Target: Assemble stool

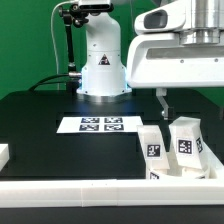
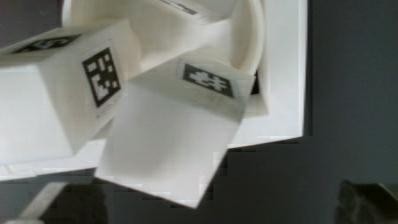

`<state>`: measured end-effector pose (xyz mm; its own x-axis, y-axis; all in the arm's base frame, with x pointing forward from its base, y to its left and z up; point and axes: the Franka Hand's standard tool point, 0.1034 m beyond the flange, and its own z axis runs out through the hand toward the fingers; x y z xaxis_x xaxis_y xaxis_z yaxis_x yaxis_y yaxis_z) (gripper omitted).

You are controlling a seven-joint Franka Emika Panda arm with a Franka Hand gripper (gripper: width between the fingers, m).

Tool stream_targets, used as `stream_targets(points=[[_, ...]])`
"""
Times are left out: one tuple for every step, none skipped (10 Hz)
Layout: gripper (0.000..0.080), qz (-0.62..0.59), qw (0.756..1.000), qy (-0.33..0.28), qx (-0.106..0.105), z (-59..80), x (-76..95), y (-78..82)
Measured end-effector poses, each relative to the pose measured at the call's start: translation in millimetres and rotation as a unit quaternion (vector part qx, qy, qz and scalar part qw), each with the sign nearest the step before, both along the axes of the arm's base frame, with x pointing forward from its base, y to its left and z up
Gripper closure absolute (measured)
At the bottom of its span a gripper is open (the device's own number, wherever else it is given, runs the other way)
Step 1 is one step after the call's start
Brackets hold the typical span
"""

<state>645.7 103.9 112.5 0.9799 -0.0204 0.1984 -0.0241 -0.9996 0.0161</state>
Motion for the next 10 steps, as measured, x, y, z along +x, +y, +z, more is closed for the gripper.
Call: stream_targets(points=[[0.0150,0.034,0.999,0.001,-0.007,-0.3,0.0,-2.4],[0.0150,0.057,0.998,0.003,-0.013,-0.2,0.7,-7.8],[0.0150,0.093,0.995,0.003,-0.024,-0.1,1.1,-9.1],[0.0150,0.129,0.991,0.004,-0.034,-0.2,1.3,-10.3],[0.0150,0.154,0.987,0.005,-0.040,-0.2,1.3,-11.2],[0.0150,0.173,0.984,0.011,-0.043,-1.3,-0.6,-10.6],[0.0150,0.192,0.980,0.030,-0.045,-3.5,-5.8,-9.2],[0.0150,0.205,0.977,0.046,-0.045,-3.8,-9.1,-7.0],[0.0150,0.208,0.976,0.055,-0.044,-4.9,-11.4,-4.6],[0.0150,0.207,0.975,0.070,-0.041,-8.0,-15.6,-5.2]])
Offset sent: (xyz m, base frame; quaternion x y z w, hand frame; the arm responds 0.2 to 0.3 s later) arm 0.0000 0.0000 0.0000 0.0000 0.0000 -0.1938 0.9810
